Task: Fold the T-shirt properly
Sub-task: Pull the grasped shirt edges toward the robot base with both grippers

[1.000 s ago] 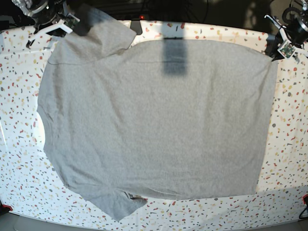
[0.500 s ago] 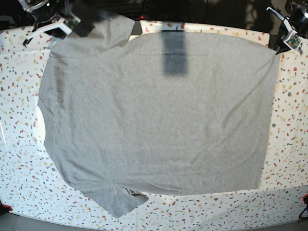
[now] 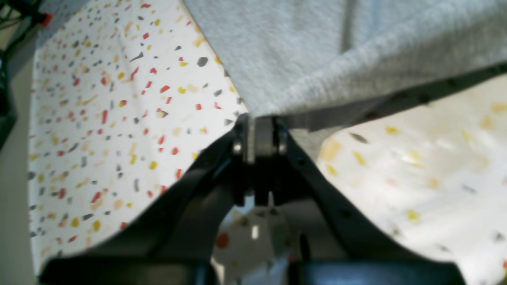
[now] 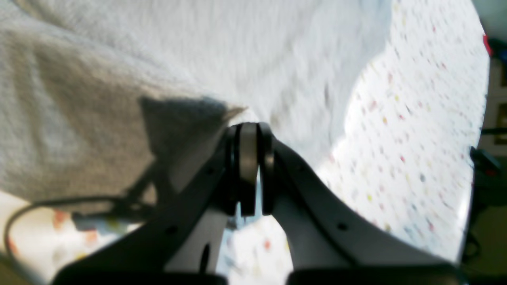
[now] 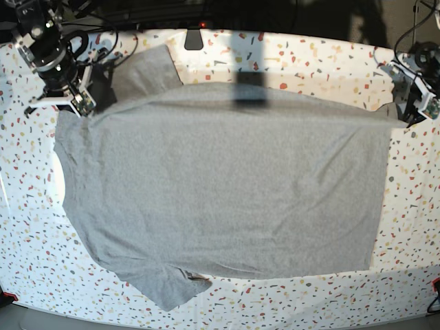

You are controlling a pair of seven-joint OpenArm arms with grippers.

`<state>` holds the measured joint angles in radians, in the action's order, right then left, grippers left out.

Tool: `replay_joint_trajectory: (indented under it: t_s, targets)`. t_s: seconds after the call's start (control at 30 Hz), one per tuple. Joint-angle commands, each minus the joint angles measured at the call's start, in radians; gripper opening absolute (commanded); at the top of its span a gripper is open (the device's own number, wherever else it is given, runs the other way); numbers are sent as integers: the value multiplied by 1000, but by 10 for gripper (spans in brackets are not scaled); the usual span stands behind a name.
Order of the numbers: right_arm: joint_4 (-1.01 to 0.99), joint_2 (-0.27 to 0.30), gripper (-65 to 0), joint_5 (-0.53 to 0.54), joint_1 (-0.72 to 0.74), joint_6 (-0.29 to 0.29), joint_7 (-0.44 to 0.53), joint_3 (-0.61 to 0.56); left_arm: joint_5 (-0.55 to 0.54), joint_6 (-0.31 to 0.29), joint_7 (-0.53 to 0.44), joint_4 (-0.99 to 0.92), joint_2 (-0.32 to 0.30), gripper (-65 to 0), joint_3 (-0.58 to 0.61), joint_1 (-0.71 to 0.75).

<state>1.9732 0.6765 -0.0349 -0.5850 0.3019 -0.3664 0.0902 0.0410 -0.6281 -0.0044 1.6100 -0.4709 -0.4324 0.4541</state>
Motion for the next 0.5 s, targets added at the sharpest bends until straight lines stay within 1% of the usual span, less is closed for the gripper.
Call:
replay_joint_trajectory:
  t_s: [0.0,0.1,0.2,0.33,0.47]
  targets:
    - [-2,0,-650,12,30,0,27,8,-16,14,-23,-1,-19,-650,5,-26]
    - [-51,-30,-650,52,109,37,33,7,-16,15,3,-52,-20,-650,53,-91]
    - [-106,-37,-650,82,175,59,35,3,-16,18,43,-104,-20,-650,97,-159]
    - [-181,-36,-650,91,242,67,39,-32,-10,21,43,-158,-20,-650,109,-227]
    - [-266,-37,-650,92,325,66,52,-83,44,21,44,-203,-19,-650,109,-272]
